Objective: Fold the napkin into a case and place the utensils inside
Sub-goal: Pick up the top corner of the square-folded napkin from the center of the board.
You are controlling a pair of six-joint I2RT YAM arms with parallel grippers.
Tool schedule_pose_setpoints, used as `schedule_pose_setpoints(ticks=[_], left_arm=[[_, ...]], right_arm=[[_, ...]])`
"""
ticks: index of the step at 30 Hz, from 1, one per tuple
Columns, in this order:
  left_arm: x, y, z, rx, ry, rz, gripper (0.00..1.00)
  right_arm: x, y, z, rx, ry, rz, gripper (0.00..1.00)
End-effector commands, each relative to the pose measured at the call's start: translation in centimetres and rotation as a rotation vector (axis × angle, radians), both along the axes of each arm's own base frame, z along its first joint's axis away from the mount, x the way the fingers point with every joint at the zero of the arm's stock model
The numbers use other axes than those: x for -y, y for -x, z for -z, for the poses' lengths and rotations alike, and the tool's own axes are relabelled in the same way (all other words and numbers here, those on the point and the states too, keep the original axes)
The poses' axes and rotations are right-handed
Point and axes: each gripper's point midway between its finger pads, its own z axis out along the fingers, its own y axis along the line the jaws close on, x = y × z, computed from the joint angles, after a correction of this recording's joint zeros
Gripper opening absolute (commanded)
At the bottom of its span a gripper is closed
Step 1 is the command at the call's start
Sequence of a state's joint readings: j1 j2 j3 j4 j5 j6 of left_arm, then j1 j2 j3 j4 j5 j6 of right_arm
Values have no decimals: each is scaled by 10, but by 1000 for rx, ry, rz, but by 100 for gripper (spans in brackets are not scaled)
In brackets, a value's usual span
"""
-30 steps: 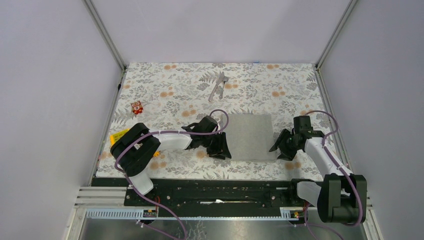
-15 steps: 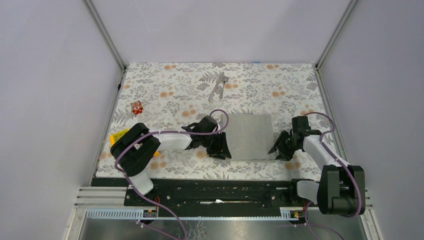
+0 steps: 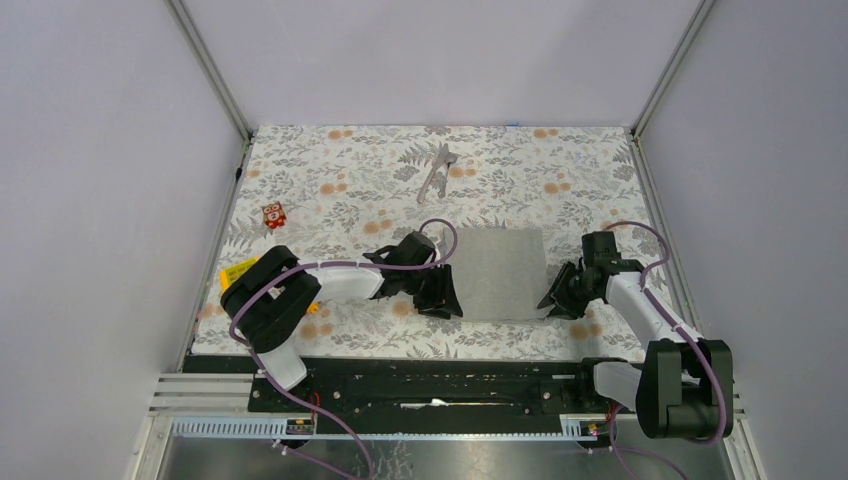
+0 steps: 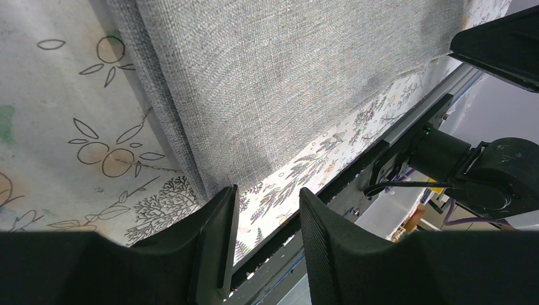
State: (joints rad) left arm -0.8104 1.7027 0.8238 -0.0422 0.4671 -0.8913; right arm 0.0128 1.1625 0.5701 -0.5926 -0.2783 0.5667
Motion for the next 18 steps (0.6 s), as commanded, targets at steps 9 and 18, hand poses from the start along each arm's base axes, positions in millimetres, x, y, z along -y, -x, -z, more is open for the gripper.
schedule_pose_setpoints(ticks=[9, 18], left_arm=[[3, -3, -8, 26, 35, -6, 45], [9, -8, -32, 61, 67, 3, 47]], right_arm=[[5, -8, -13, 58, 37, 14, 36], [0, -8, -4, 61, 19, -3, 12]])
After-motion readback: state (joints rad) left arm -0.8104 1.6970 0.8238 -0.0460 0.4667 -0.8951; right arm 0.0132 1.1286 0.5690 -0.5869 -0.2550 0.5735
